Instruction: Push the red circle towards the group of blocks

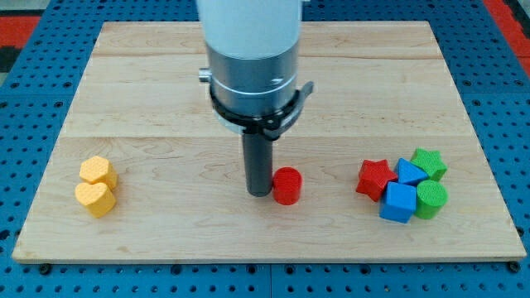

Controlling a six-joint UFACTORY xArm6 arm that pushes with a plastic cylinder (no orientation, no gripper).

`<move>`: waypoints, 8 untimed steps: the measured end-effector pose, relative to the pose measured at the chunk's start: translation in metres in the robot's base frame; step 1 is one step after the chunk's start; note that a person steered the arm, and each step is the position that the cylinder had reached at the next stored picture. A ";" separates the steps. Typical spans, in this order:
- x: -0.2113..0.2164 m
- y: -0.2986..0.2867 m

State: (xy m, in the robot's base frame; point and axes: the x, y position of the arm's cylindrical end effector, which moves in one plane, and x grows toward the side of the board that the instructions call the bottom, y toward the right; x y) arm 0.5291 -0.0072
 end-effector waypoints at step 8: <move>0.013 0.038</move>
